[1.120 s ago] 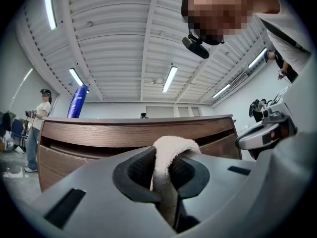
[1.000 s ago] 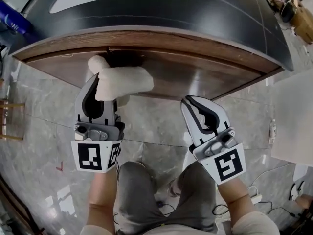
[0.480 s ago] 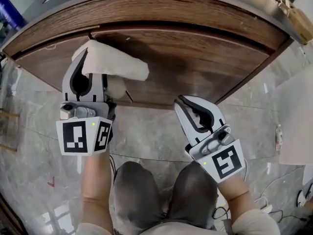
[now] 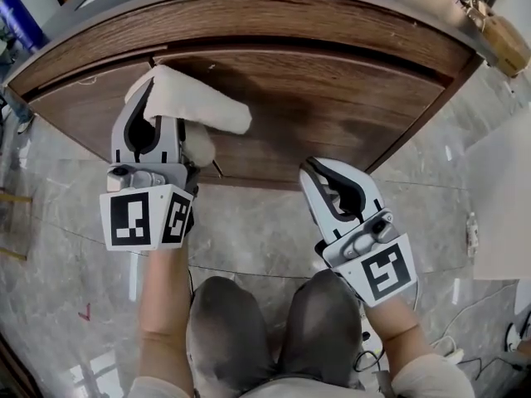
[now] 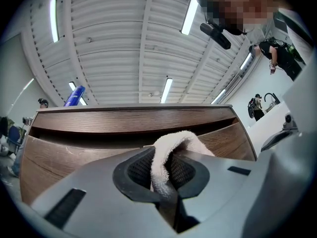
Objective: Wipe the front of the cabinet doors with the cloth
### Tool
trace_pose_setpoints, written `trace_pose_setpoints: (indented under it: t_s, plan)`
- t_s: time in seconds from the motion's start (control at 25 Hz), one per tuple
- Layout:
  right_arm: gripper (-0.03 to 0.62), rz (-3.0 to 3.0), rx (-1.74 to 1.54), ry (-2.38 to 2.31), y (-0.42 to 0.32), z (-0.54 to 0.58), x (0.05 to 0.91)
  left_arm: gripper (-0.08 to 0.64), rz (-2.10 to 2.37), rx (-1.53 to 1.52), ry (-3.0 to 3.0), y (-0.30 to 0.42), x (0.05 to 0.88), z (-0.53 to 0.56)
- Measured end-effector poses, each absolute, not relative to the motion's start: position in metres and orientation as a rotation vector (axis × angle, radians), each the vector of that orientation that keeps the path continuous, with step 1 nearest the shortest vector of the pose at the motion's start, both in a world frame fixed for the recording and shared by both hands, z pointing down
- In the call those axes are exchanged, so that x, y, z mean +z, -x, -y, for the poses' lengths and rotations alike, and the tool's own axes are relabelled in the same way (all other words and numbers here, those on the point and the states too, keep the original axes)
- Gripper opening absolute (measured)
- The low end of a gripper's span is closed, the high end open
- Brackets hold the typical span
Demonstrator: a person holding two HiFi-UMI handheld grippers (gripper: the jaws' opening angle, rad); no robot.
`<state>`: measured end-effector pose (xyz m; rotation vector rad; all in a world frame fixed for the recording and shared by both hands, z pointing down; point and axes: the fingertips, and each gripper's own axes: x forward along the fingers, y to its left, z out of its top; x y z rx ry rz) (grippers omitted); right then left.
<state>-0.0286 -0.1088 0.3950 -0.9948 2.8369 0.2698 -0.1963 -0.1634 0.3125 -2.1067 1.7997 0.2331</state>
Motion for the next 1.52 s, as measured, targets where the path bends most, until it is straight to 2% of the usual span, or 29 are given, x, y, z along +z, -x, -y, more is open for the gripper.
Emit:
trace_pose_setpoints:
  t_s: [1.52]
  plan:
    - [0.055,-2.763,0.326,1.107,-0.062,0.117,0.402,0.054,-1.567,0.240,2.170,0.053,0.311,0.169]
